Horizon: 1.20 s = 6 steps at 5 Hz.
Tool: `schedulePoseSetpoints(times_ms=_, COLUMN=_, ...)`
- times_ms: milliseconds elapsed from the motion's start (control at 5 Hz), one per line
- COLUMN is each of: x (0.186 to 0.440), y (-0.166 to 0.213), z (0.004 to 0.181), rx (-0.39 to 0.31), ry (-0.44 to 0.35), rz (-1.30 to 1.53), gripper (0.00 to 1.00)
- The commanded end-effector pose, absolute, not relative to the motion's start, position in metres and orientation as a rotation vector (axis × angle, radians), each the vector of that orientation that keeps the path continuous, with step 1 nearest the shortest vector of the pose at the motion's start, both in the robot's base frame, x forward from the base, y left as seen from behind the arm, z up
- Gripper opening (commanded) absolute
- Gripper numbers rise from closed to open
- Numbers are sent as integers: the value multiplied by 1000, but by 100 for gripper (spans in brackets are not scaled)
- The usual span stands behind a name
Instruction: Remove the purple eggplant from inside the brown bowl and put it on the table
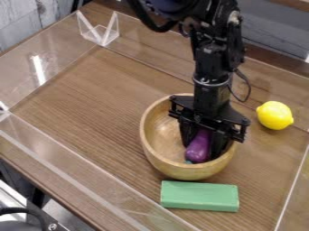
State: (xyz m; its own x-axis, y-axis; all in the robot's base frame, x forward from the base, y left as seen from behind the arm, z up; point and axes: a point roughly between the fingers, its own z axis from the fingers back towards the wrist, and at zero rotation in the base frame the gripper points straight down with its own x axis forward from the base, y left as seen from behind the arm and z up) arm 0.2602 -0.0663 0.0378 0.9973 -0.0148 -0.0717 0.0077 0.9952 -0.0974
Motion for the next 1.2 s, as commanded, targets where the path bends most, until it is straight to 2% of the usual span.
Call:
schedulePoseSetpoints(times_ms=0, x=269, y=-71, z=48, rx=-109, ry=26, rz=-20, gripper=0)
schedulePoseSetpoints(times_ms=200, x=270, y=-71, z=47, rx=-110, ry=26, rz=-18, gripper=0)
schedulePoseSetpoints(times_ms=600, x=266, y=-59, z=60, rx=-112, ry=22, rz=-3, gripper=0)
schedulePoseSetpoints(times_ms=800, x=265, y=-52, z=70, rx=-112, ry=14, rz=5, gripper=0)
schedulePoseSetpoints(times_ms=1000, x=265, y=-46, z=88, rx=-115, ry=-7, rz=14, gripper=0)
